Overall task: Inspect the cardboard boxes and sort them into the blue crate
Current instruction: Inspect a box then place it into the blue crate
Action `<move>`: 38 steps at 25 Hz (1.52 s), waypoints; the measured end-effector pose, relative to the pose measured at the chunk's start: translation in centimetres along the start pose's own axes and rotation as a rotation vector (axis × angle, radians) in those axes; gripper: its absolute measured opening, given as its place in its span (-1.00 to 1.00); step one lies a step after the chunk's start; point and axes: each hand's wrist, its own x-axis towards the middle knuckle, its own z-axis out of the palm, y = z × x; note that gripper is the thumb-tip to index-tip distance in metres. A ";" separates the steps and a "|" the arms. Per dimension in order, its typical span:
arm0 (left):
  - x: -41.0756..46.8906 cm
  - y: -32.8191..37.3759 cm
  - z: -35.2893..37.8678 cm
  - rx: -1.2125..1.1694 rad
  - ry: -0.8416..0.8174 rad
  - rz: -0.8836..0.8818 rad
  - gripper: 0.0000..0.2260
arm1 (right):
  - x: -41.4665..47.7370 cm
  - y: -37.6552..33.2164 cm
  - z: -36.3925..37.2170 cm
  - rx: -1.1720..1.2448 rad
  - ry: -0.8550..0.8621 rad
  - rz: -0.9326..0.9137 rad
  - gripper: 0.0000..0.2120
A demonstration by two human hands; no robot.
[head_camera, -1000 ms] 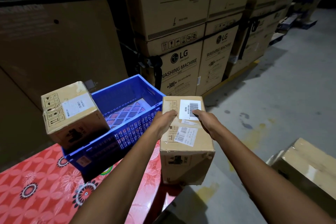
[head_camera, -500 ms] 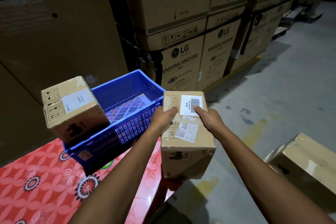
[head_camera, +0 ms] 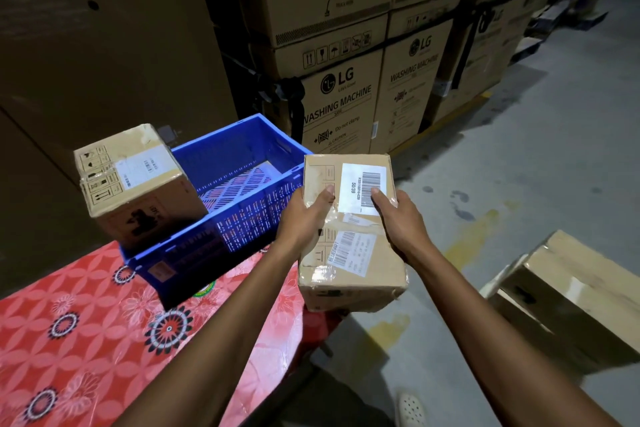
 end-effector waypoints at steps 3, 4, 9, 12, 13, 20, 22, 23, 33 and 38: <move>-1.4 0.0 -0.2 -0.007 -0.043 0.055 -0.52 | -1.9 0.5 -0.2 -0.007 0.014 -0.063 -0.39; -1.9 0.1 -0.1 0.033 -0.028 0.087 -0.58 | -2.3 0.9 -0.3 -0.022 0.030 -0.103 -0.33; -2.9 -1.9 -0.6 -0.170 0.023 0.062 -0.46 | -4.0 2.5 -0.3 0.218 0.124 -0.128 -0.42; -3.0 -2.1 -1.1 -0.271 0.049 -0.063 -0.26 | -4.2 3.1 -0.7 0.333 0.137 -0.003 -0.24; -3.0 -1.9 -1.2 -0.249 0.022 -0.100 -0.25 | -4.1 3.3 -1.0 0.353 0.131 0.052 -0.17; -2.5 1.5 -0.8 -0.260 -0.188 -0.445 -0.67 | -3.2 2.3 -2.3 0.460 -0.155 0.286 -0.52; -2.6 1.9 -0.7 -0.221 -0.203 -0.455 -0.75 | -3.2 1.7 -2.6 0.456 -0.163 0.266 -0.60; -2.6 2.0 -0.8 -0.213 -0.201 -0.431 -0.79 | -3.2 1.5 -2.7 0.441 -0.160 0.245 -0.61; -1.5 4.1 -0.8 -0.064 0.030 -0.278 -0.40 | -1.6 -1.1 -2.8 0.308 -0.129 0.012 -0.43; -1.4 7.8 -1.3 -0.204 0.174 -0.218 -0.33 | 0.8 -1.2 -1.9 0.371 -0.036 -0.027 -0.16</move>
